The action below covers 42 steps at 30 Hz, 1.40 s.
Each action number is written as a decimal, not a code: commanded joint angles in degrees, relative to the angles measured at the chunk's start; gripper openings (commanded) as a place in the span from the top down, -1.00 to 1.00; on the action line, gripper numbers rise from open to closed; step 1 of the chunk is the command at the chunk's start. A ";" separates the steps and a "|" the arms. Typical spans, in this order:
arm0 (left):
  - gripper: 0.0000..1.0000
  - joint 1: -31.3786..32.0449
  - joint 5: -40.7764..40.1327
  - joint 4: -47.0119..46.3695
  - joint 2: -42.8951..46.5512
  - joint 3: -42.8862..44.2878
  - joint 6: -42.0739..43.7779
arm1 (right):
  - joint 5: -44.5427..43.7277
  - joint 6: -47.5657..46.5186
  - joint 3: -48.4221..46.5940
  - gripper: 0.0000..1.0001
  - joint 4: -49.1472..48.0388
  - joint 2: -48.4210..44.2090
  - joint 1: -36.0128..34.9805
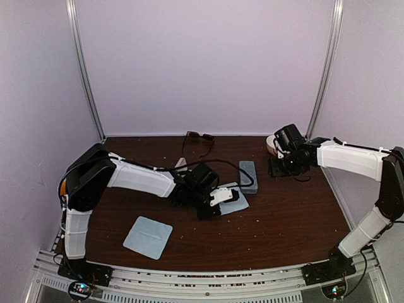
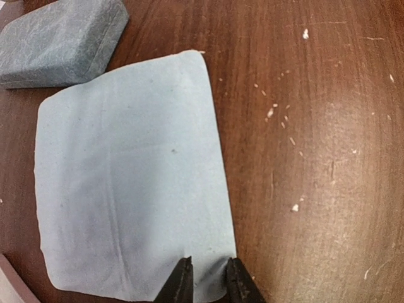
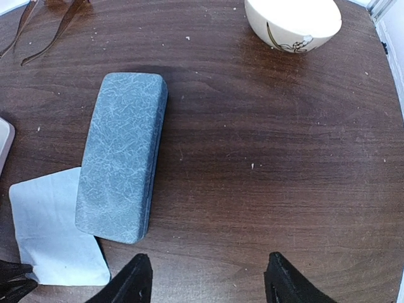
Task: Organize the sunglasses
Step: Pick up the glasses cleaning cloth from the center of the board.
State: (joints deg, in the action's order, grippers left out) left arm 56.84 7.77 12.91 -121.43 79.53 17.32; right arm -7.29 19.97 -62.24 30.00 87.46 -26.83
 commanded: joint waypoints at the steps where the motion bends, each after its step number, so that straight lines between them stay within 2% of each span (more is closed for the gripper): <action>1: 0.61 0.03 -2.58 -1.54 -2.68 -0.15 0.78 | 1.45 1.49 0.54 -0.24 0.69 -1.97 0.46; 5: 0.70 -0.06 -2.69 -2.47 -2.61 -0.76 0.82 | 5.18 3.88 2.26 -0.24 0.22 -3.63 0.44; 10: 1.00 -0.06 -2.17 -2.77 -1.84 -1.79 0.97 | 15.43 11.04 8.22 -0.24 -4.36 -6.31 0.46; 12: 1.00 -0.06 -1.55 -3.16 -1.06 -2.70 0.68 | 21.67 15.30 11.73 -0.23 -8.50 -7.05 0.24; 15: 1.00 -0.06 0.24 -3.84 0.32 -4.16 -0.10 | 25.71 21.09 15.43 -0.23 -13.72 -6.94 -0.79; 23: 1.00 -0.06 2.69 -5.44 3.19 -7.16 -0.95 | 28.55 28.46 14.84 -0.21 -17.92 -0.22 -6.71; 30: 1.00 -0.07 5.39 -5.15 4.75 -8.52 -1.66 | 28.92 31.69 13.31 -0.15 -16.52 4.70 -8.35; 42: 1.00 -0.06 5.57 -6.83 4.67 -10.09 -1.80 | 30.86 34.35 12.30 0.03 -17.54 9.44 -10.61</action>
State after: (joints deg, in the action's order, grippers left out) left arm 56.84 11.88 5.32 -117.58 70.89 16.05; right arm 22.85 52.99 -48.25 13.26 95.04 -36.73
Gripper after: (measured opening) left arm 0.007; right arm 0.492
